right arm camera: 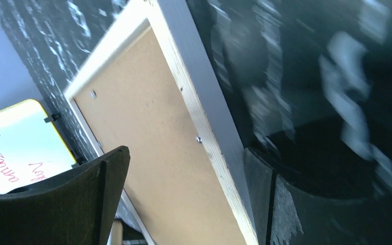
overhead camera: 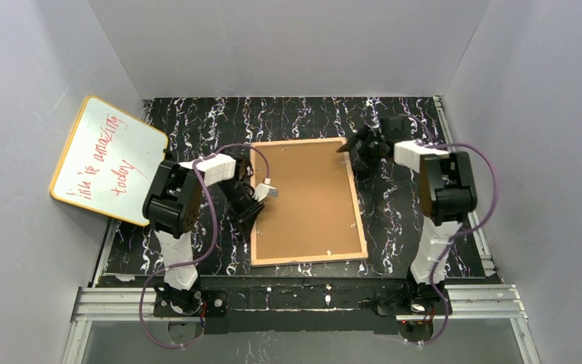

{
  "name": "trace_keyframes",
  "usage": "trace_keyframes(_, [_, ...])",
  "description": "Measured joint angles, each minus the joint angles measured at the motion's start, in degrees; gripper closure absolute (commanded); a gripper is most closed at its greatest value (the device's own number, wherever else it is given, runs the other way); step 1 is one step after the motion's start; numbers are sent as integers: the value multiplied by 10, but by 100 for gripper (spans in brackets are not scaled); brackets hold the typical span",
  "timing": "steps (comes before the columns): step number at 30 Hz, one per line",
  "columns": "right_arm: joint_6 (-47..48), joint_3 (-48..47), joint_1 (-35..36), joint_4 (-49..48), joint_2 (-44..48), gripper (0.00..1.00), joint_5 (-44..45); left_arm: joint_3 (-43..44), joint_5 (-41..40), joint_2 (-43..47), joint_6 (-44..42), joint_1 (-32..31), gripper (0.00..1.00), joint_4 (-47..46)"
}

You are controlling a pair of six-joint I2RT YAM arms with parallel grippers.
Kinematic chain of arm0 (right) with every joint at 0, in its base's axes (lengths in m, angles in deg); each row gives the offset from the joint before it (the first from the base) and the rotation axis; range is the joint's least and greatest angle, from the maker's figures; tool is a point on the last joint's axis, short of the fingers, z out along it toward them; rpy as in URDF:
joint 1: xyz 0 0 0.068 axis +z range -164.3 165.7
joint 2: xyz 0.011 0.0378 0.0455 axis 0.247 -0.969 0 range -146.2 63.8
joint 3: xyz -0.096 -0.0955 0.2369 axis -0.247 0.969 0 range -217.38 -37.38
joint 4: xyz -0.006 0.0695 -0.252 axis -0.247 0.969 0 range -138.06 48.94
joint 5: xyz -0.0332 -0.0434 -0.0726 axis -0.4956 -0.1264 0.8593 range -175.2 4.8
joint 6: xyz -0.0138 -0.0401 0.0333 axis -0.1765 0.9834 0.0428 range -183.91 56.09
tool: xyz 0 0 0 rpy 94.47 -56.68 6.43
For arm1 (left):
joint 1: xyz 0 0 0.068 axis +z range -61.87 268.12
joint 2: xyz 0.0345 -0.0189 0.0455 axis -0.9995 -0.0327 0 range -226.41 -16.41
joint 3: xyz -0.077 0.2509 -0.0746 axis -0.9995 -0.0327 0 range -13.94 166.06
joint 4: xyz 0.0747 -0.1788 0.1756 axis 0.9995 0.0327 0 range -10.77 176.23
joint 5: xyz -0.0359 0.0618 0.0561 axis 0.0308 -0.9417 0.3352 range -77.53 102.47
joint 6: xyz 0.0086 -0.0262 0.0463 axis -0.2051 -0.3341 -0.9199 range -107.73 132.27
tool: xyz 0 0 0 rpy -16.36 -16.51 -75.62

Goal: Put the photo into the frame
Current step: Adjust the photo frame at the center of the board.

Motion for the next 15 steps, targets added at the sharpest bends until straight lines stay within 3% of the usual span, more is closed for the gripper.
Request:
trace_keyframes(5, [5, -205, 66, 14, -140, 8, -4, 33, 6, -28, 26, -61, 85, 18])
trace_keyframes(9, [31, -362, 97, 46, -230, 5, 5, 98, 25, -69, 47, -123, 78, 41])
trace_keyframes(15, [43, -369, 80, 101, -210, 1, 10, 148, 65, -86, 37, -177, 62, 55])
